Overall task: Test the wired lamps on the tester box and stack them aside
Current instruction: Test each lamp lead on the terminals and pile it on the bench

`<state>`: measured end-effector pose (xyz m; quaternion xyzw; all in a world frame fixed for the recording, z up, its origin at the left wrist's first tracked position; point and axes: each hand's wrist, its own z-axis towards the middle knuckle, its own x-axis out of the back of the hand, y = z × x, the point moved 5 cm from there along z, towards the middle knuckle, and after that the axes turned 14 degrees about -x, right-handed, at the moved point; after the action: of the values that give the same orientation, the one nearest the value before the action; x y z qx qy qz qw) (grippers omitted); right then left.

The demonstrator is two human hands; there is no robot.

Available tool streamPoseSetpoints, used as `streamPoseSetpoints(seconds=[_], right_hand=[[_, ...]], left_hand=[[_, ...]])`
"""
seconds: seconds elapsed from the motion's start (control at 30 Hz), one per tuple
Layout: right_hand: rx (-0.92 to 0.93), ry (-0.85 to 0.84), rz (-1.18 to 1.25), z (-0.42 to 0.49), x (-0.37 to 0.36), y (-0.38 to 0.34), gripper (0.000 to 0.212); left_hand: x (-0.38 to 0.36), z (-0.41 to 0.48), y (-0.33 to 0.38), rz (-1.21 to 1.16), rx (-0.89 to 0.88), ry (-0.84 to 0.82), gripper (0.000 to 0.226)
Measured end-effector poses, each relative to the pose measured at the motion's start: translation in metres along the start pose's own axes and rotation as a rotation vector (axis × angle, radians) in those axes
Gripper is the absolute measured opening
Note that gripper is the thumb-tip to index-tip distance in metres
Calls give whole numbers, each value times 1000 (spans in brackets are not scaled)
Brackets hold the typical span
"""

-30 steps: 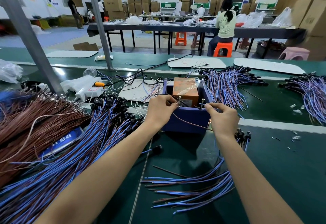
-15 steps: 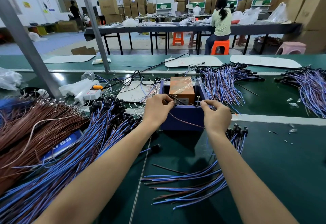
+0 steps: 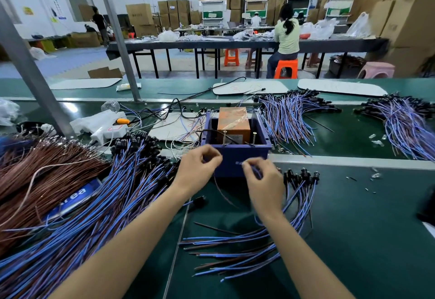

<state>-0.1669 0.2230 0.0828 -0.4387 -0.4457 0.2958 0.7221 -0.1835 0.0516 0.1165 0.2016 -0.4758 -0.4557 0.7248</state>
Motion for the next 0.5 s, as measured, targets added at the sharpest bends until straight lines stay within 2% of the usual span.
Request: streamPoseSetpoints(seconds=[0.07,0.13,0.17,0.23,0.27,0.3,0.33,0.4,0.5], right_hand=[[-2,-224,17,-17,-7,14,25],[-56,-444,72,-32,-11,24,40],[-53,-515,63,-38,-12,28,45],[-4,-583,-49,-46,-15,35,53],[30,-590,-129,-48,-16,38,56],[62,-581,-211,-50,-16,40,57],[101,-560,-301,-49,-17,41,54],[204,-485,-475,-49,-19,43,38],[227,-481,-497,-53,-17,43,24]], left_hand=[[0,-24,0,-298,33,-146,23],[9,-38,-4,-406,45,-143,31],[16,-42,-9,-312,33,-112,31],[28,-48,-22,77,-13,-92,18],[29,-52,-28,253,-13,-161,6],[26,-58,-36,399,12,-273,11],[20,-65,-47,522,38,-393,27],[11,-79,-62,662,58,-516,39],[10,-83,-65,602,15,-380,27]])
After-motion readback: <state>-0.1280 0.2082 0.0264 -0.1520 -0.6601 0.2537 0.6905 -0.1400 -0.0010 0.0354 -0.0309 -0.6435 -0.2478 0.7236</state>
